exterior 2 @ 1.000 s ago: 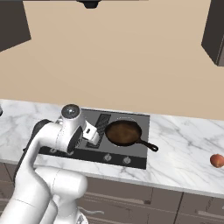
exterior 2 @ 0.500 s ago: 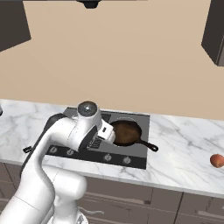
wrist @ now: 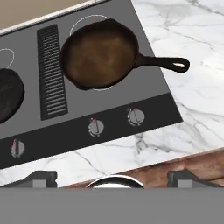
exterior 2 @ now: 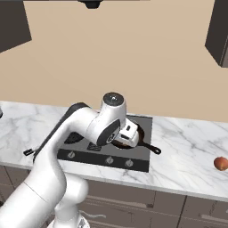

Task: Place both pans onto different burners. Then place the onion and the chicken drumstick on different pans.

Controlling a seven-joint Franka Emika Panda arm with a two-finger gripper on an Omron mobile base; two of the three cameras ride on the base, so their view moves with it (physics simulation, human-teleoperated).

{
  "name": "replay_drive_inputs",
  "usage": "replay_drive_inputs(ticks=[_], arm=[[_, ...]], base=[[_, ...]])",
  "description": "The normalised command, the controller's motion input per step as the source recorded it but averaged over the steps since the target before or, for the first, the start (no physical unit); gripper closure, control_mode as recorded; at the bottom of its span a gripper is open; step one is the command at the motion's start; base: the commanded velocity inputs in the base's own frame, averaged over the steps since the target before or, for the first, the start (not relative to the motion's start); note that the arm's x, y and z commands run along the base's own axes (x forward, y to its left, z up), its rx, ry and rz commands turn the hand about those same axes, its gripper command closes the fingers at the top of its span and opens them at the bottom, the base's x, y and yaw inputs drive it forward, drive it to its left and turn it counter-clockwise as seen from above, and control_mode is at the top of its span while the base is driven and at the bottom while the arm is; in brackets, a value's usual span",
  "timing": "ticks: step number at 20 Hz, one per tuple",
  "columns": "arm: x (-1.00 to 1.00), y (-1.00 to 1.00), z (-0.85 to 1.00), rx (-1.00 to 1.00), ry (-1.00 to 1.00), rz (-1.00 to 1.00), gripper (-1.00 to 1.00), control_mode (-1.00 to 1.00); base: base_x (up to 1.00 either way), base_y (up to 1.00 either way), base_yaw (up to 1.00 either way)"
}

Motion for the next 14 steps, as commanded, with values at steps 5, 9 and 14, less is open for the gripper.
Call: replay_drive_inputs(ticks=[5,9,14], arm=[[-0.28,-0.80,-0.01,-0.09,0.01,0.00,-1.00,-1.00],[-0.04,-0.59,-0.04,-0.09,0.00,0.01,-1.00,-1.00],[0.00,-0.49,-0.07,-0.09,0.00,0.03,-1.00,-1.00]], base=[[0.00,0.00,0.00],[0.00,0.00,0.00],[0.00,0.00,0.00]])
